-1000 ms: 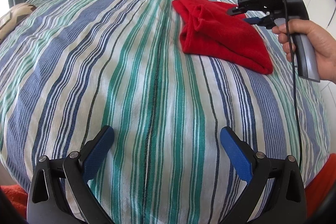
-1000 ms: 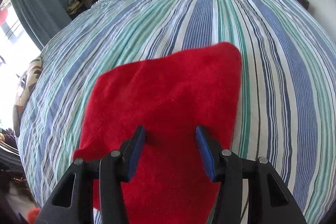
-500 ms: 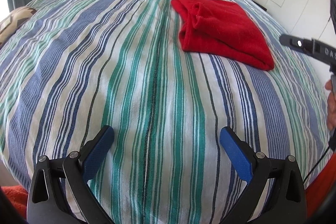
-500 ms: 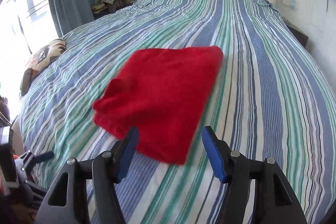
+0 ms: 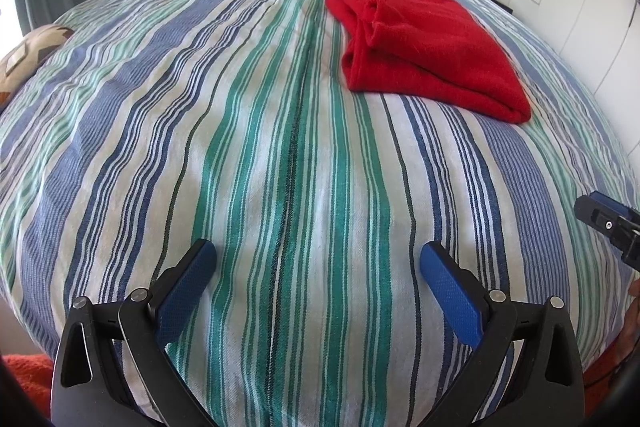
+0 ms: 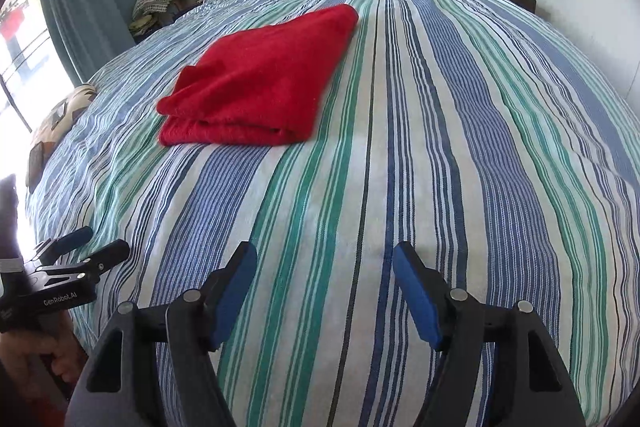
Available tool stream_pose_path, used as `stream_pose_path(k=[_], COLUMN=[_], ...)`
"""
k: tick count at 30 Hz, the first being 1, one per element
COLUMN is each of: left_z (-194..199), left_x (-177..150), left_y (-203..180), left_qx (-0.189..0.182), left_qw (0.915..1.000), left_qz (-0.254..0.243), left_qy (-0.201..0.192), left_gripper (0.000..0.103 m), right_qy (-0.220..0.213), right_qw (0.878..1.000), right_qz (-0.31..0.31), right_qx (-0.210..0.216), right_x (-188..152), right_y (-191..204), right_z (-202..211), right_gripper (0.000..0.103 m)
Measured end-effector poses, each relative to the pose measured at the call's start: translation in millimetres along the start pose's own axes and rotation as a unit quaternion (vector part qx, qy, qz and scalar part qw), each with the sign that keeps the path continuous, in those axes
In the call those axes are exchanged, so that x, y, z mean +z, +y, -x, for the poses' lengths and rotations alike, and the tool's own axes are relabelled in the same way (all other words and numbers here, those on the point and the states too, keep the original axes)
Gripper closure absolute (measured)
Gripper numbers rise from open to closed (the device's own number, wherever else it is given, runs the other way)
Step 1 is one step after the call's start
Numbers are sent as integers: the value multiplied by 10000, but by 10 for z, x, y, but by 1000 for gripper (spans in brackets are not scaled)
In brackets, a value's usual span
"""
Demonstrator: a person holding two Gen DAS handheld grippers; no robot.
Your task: Fold small clothes
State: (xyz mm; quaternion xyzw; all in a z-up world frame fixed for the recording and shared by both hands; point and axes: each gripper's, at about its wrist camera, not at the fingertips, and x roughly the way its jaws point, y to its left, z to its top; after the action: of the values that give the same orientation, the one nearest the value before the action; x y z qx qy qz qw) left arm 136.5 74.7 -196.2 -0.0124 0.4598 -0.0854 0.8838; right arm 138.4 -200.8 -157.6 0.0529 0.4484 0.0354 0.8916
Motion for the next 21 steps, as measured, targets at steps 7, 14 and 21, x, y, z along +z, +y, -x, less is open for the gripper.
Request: stream_pose_path(k=[7, 14, 21], left_z=[-34, -54, -73], left_x=[0, 11, 14], left_y=[-29, -41, -52], left_qx=[73, 99, 117], left_qw=[9999, 9999, 9998], left_qz=[-76, -107, -134], left_qy=[34, 68, 76], left_gripper=[1, 1, 1], right_qy=[136, 157, 126], right_qw=[9999, 9998, 9999], right_qz=[60, 110, 93], right_qx=[-31, -35, -16], right_x=[-95, -151, -187], right_y=[83, 126, 145], right_z=[-89, -128, -148], right_gripper=[27, 19, 14])
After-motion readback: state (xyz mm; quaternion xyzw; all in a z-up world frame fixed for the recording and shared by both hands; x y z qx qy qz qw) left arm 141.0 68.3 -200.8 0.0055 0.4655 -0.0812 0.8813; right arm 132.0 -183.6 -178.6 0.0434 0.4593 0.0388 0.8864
